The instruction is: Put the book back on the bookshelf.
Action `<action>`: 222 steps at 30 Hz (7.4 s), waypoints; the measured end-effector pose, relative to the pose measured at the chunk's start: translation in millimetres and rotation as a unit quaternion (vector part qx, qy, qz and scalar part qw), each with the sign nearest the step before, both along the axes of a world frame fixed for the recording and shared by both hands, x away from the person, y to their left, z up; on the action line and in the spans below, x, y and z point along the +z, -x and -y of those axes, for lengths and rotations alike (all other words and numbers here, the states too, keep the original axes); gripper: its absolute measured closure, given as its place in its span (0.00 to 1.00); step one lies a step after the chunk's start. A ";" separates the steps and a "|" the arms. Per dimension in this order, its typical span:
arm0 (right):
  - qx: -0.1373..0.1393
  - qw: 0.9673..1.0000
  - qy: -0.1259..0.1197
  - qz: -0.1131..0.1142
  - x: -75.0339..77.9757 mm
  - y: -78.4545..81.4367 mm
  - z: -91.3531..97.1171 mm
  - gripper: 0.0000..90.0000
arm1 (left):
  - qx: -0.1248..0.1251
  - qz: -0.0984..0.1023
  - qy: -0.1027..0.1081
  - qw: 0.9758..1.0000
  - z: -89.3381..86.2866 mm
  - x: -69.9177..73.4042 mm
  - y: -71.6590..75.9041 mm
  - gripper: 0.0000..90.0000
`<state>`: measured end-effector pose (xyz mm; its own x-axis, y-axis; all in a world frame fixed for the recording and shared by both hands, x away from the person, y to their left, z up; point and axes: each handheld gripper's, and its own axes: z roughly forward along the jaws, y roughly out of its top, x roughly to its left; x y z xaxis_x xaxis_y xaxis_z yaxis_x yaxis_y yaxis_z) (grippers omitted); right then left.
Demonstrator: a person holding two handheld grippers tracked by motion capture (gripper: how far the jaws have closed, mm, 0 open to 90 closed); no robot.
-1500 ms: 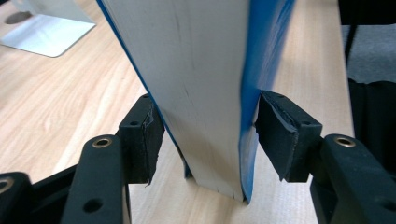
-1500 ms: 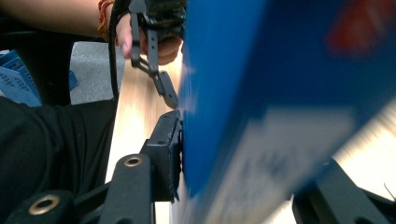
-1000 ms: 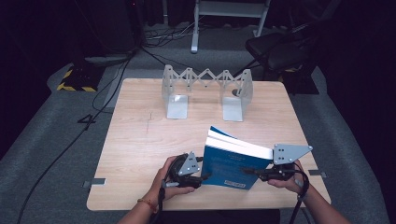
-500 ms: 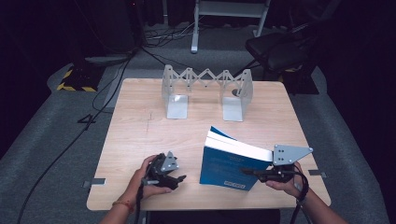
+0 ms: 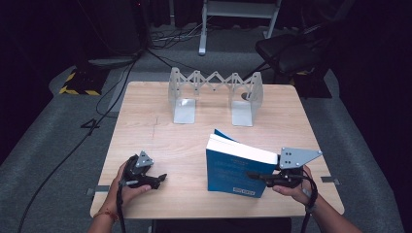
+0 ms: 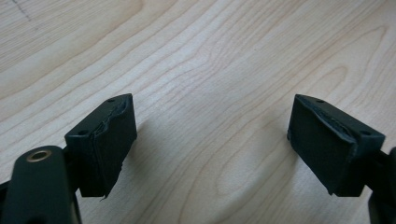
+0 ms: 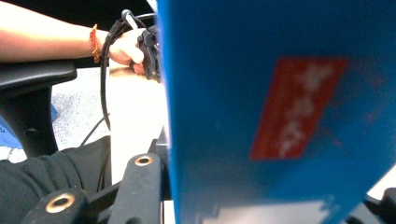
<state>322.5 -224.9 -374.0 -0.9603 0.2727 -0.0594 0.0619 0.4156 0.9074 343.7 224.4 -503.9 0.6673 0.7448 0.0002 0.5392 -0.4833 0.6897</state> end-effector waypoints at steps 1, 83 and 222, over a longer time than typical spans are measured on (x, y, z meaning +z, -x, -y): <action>-0.003 1.000 0.001 0.001 0.9 0.3 -1.0 0.68 | 0.002 -0.001 0.000 1.000 0.3 0.1 0.5 0.18; -0.298 0.954 0.024 0.022 86.8 -172.0 -9.1 0.68 | 0.007 -0.003 0.003 1.000 0.9 -0.3 3.6 0.17; -0.253 0.927 0.226 -0.159 87.6 -227.1 20.1 0.65 | -0.005 -0.008 0.009 1.000 2.4 -0.8 3.4 0.16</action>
